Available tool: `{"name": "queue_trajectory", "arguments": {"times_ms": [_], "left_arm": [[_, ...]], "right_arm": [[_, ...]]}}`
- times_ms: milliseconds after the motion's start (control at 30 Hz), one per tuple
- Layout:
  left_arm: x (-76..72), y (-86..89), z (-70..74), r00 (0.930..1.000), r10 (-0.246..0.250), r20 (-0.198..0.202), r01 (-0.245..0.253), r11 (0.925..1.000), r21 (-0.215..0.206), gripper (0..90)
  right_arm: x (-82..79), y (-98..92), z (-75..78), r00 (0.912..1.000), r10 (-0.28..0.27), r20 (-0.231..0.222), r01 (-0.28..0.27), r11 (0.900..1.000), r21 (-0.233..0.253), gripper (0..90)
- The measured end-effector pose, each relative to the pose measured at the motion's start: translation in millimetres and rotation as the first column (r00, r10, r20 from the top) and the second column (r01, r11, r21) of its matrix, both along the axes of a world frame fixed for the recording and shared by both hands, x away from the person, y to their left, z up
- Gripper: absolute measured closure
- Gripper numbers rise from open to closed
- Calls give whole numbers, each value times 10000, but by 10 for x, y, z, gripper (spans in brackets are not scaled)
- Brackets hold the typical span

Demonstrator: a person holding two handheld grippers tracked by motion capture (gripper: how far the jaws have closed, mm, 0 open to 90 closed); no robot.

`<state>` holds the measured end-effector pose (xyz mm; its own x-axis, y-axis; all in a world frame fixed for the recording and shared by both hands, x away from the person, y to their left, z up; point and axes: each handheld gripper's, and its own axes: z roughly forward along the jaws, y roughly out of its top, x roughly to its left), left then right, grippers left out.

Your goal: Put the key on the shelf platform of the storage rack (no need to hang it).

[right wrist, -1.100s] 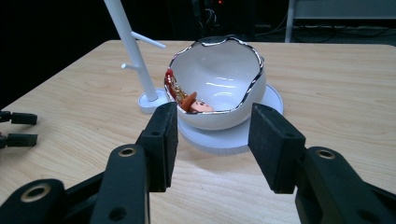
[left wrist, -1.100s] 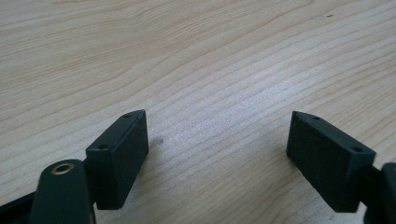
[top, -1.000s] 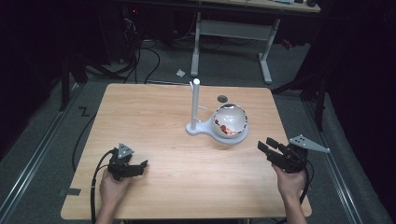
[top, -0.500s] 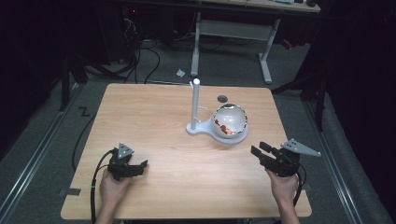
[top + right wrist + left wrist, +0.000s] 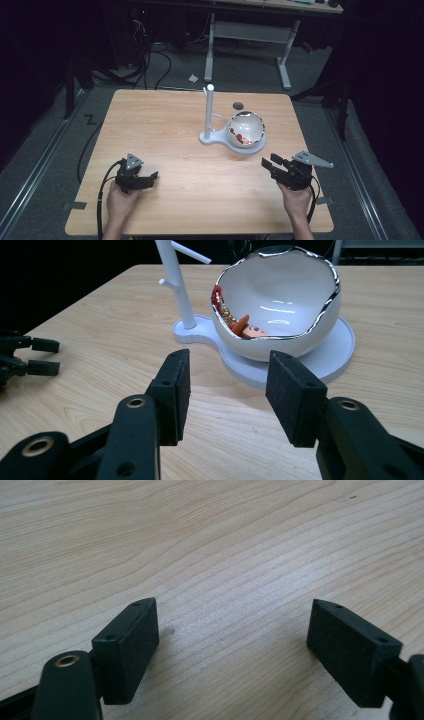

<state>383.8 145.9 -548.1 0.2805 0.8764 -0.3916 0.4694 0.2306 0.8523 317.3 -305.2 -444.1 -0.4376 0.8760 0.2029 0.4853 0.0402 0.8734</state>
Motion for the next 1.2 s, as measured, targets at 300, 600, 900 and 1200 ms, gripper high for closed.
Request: {"name": "queue_trajectory", "arguments": {"times_ms": [300, 600, 900, 1200], "left_arm": [[0, 0, 0, 10000, 0, -3, 0, 10000, -7, 211], [-1, 0, 0, 10000, -9, -8, 9, 10000, 3, 211], [-1, 0, 0, 10000, -8, -9, 8, 10000, -2, 211], [-1, 0, 0, 10000, -11, -10, 11, 10000, 2, 211]], "right_arm": [[28, 107, -61, 9997, 210, -116, -211, 9998, -41, 530], [58, 218, -153, 9986, 426, -299, -431, 9990, -146, 530], [81, 288, -238, 9975, 546, -446, -557, 9982, -242, 529], [112, 318, -343, 9959, 551, -712, -574, 9979, -311, 527]]}}
